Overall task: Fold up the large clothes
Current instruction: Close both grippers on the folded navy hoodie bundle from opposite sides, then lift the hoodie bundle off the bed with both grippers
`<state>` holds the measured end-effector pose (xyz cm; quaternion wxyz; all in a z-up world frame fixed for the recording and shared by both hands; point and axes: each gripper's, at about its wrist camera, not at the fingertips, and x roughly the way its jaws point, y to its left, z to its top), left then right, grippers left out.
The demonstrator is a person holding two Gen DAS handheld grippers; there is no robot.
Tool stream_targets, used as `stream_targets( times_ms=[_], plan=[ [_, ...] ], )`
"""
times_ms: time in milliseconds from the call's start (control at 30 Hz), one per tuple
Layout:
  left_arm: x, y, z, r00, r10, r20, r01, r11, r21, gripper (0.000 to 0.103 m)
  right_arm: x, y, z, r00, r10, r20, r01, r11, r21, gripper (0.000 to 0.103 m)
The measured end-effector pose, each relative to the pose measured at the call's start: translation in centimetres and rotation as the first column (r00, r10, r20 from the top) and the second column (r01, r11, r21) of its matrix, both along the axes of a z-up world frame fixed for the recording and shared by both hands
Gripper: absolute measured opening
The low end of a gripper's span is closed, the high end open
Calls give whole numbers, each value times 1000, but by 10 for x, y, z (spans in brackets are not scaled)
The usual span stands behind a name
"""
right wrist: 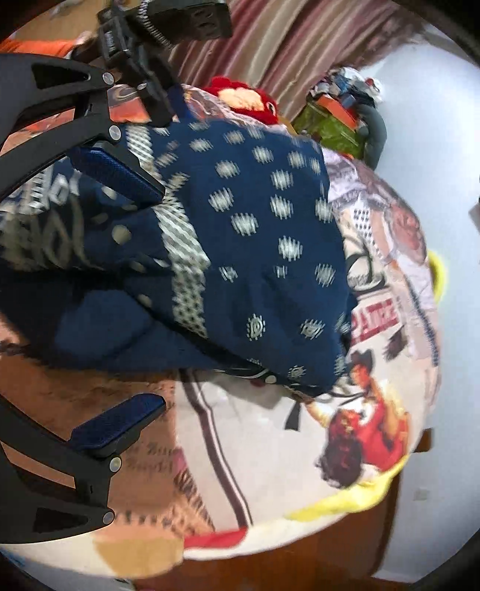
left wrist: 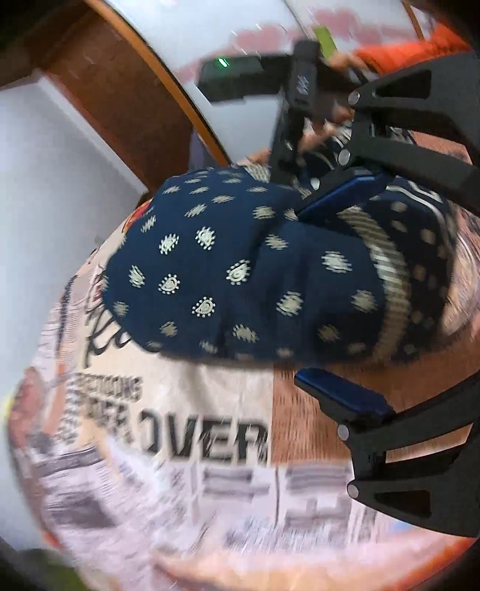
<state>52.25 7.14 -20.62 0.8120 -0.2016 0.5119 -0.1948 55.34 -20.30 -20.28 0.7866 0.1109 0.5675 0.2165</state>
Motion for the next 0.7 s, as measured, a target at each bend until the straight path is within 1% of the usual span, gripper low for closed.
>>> stream_targets(
  times_ms=[33, 67, 100, 167, 300, 400, 467, 500, 533, 600, 667, 700],
  plan=[
    [5, 0, -5, 1000, 7, -15, -7, 1000, -16, 84, 5, 1, -7, 1000, 4, -24, -3, 1000, 21, 103],
    [10, 0, -11, 1000, 12, -29, -13, 999, -31, 89, 8, 1, -13, 999, 8, -41, -6, 999, 39, 103],
    [14, -1, -15, 999, 13, -35, -14, 999, -43, 91, 11, 2, -18, 999, 14, -48, -11, 998, 60, 103],
    [24, -4, -26, 999, 2, -52, -6, 997, -72, 97, 13, 4, -20, 999, 28, -35, -26, 997, 70, 103],
    [36, -6, -44, 997, -17, -69, 7, 989, -150, 99, 19, 12, -24, 998, 68, -9, -67, 996, 66, 103],
    [45, -4, -57, 995, -29, -96, 7, 973, -229, 99, 23, 19, -27, 995, 96, 14, -97, 992, 79, 103],
    [51, -3, -64, 994, -28, -109, -3, 962, -274, 98, 25, 22, -30, 995, 101, 18, -102, 989, 108, 102],
    [52, -3, -65, 994, -27, -108, -5, 959, -282, 96, 26, 23, -32, 995, 96, 19, -98, 988, 117, 101],
    [52, -3, -64, 995, -29, -100, -1, 958, -288, 91, 27, 24, -33, 995, 92, 24, -95, 987, 127, 99],
    [51, -6, -60, 997, -32, -72, 12, 963, -268, 87, 27, 27, -33, 995, 91, 34, -95, 986, 136, 94],
    [50, -8, -56, 998, -33, -53, 19, 967, -253, 81, 26, 27, -32, 996, 82, 38, -87, 984, 158, 83],
    [49, -8, -54, 998, -30, -48, 17, 969, -248, 80, 26, 27, -31, 996, 80, 39, -85, 983, 165, 81]
  ],
)
